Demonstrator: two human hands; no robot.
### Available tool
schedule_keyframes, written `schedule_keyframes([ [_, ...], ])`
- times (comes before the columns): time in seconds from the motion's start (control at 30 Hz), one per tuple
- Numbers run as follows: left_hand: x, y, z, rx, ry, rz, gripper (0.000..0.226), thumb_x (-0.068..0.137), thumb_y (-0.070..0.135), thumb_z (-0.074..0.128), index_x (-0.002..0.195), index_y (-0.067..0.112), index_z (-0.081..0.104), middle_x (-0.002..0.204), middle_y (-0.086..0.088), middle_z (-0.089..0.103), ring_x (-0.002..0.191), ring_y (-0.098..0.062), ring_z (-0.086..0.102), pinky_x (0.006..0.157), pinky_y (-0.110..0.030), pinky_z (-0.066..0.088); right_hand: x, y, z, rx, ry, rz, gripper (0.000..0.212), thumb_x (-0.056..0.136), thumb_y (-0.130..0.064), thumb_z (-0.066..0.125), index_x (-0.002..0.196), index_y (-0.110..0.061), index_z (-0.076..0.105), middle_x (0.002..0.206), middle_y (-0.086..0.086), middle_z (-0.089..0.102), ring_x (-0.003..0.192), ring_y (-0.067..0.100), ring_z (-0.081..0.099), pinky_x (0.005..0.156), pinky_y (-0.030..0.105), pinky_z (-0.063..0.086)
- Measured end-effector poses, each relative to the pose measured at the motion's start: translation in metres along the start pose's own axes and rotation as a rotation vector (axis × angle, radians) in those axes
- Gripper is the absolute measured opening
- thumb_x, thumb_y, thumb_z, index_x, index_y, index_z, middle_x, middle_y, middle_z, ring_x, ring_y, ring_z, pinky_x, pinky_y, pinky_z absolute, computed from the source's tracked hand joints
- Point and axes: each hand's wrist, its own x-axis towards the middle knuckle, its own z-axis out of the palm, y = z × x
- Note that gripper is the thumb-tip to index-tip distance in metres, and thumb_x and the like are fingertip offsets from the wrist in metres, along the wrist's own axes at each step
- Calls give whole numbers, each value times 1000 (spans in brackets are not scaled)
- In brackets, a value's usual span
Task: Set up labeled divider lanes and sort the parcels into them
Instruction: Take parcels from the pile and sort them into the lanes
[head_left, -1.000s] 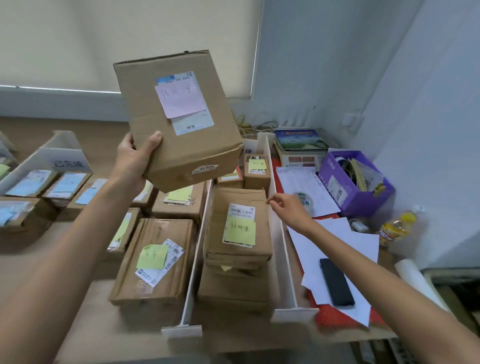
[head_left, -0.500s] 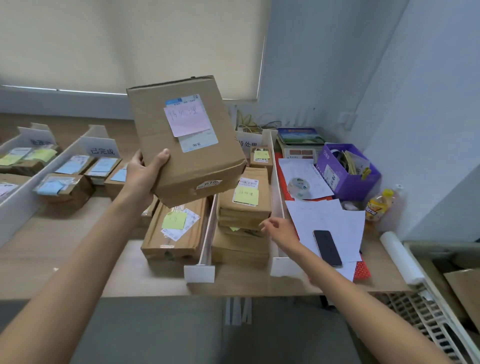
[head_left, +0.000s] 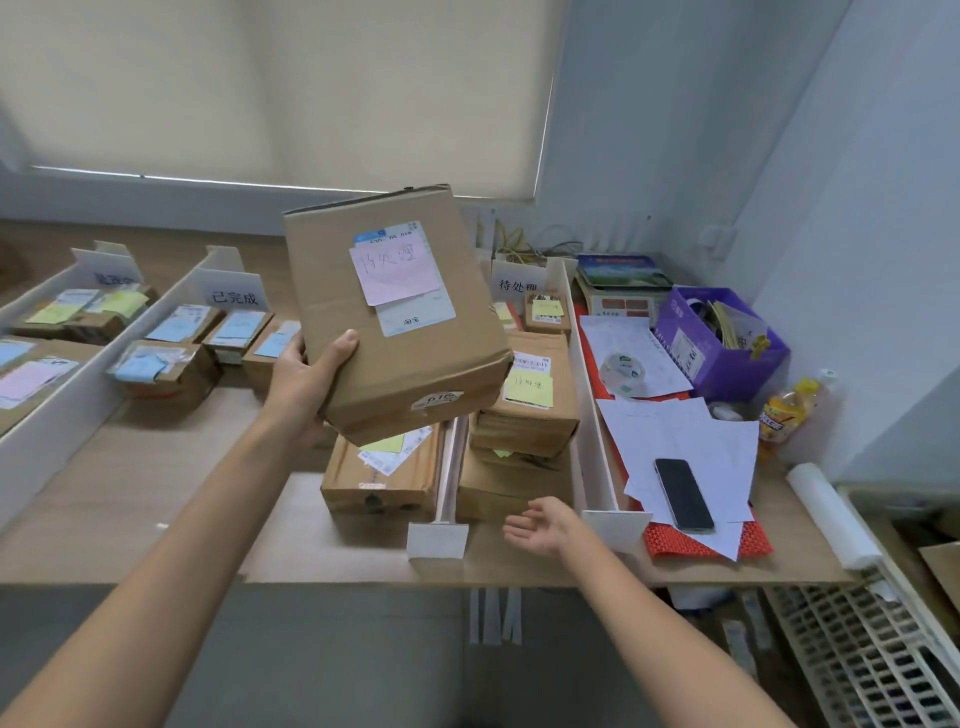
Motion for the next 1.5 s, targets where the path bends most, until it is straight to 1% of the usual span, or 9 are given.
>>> schedule_keyframes([
  [0.1,10,0,-5,5,20,-9,37,86,25,66,120,19,52,105,2,65,88,-12,64,61,-23,54,13,-10,4,150,21,0,56,99,-5,36,149,-3,12,153,24,18,141,39,22,116,46,23],
  [0.3,45,-1,-6,20,62,-15,52,85,29,66,132,16,48,120,-5,62,95,-18,64,71,-31,51,41,-47,16,160,79,-11,45,95,-1,37,138,5,27,146,22,31,139,38,26,117,45,20],
  [0.4,58,-4,-3,14,83,-20,51,86,28,66,132,16,49,121,-5,63,95,-17,64,70,-29,52,67,-64,20,181,106,-80,37,92,2,37,128,1,36,151,21,25,138,38,29,116,46,23],
  [0.5,69,-9,1,5,83,-19,44,88,23,63,129,15,51,117,-4,65,91,-14,65,63,-24,57,75,-88,25,182,127,-106,48,94,3,33,141,4,26,152,23,21,140,37,25,117,44,18],
  [0.67,84,-17,2,1,110,-39,42,89,23,62,128,16,51,111,-1,66,86,-13,64,52,-18,54,96,-118,29,110,140,-137,41,94,4,28,135,3,33,153,21,22,142,35,22,116,49,15],
  [0.93,95,-35,-3,61,103,-104,40,88,25,63,126,17,55,112,-3,67,84,-15,64,54,-19,55,119,-148,37,-91,95,-166,47,94,8,28,141,5,26,152,19,23,142,31,23,113,54,23],
  [1.07,90,-41,0,64,68,-137,32,88,24,62,120,19,57,105,-1,68,75,-10,67,51,-19,53,109,-155,37,-221,17,-175,46,99,-7,34,144,-2,27,151,19,27,139,36,28,112,51,26],
  [1.33,48,-45,36,101,-131,-194,31,87,24,63,118,19,56,98,8,71,81,-10,67,58,-22,54,6,-149,19,-239,-180,-484,33,99,-29,43,123,-11,57,120,16,60,110,30,59,89,41,50],
  [1.5,15,-66,63,127,-232,-278,38,84,24,68,119,15,56,108,-4,68,89,-17,66,67,-26,53,-42,-127,-3,-344,-144,-537,39,98,-47,36,87,-22,64,70,-4,63,68,9,57,61,26,46],
])
